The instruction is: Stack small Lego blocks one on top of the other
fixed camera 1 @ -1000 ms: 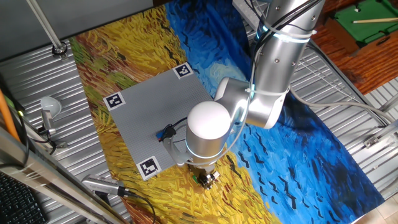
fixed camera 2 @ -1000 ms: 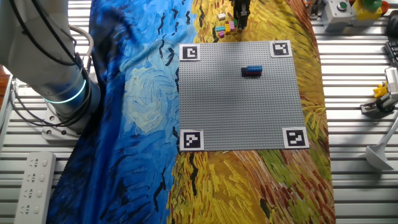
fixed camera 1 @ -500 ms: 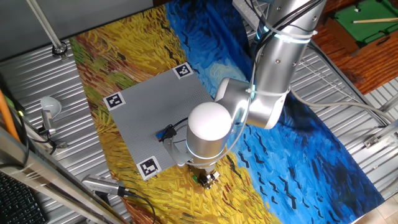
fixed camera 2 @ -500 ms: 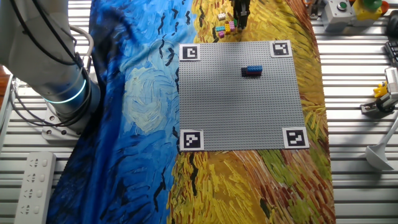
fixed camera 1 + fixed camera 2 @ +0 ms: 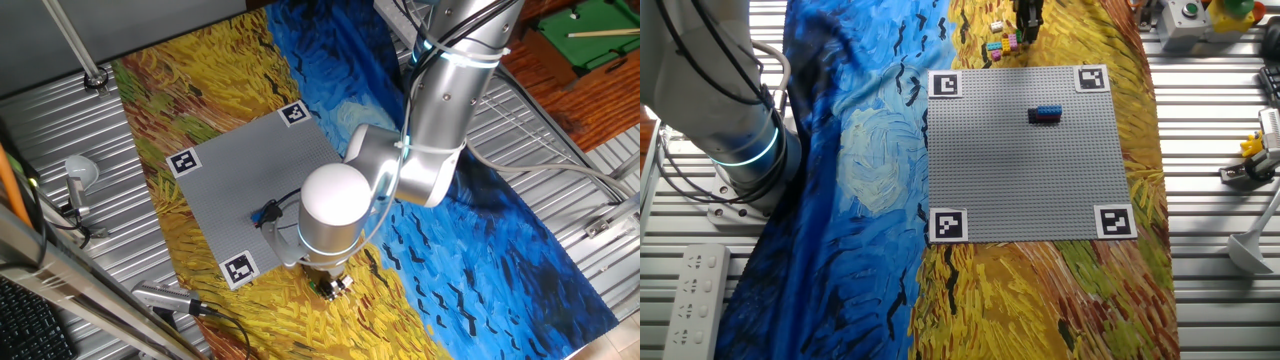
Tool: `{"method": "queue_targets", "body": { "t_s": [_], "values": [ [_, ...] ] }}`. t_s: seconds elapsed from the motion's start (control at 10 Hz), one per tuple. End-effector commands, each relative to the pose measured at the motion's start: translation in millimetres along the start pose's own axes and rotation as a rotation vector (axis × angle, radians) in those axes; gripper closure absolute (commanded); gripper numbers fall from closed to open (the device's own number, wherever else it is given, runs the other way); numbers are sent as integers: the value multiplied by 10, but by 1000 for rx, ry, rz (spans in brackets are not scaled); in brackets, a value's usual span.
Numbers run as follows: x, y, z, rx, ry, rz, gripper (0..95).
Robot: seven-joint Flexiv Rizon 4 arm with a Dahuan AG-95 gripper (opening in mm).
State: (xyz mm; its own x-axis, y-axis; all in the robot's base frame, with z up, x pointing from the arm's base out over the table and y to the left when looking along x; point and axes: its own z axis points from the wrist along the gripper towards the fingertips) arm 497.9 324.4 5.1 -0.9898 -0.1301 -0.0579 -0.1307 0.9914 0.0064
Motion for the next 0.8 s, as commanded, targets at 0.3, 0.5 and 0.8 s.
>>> {"method": "queue_targets", "body": {
  "t_s": [0.3,0.5,0.8],
  "values": [
    [7,-2,15,-5,-4,1,760],
    [5,-3,14,-7,-5,1,760],
    [-4,1,-19,-12,-3,-1,570]
  ]
}}
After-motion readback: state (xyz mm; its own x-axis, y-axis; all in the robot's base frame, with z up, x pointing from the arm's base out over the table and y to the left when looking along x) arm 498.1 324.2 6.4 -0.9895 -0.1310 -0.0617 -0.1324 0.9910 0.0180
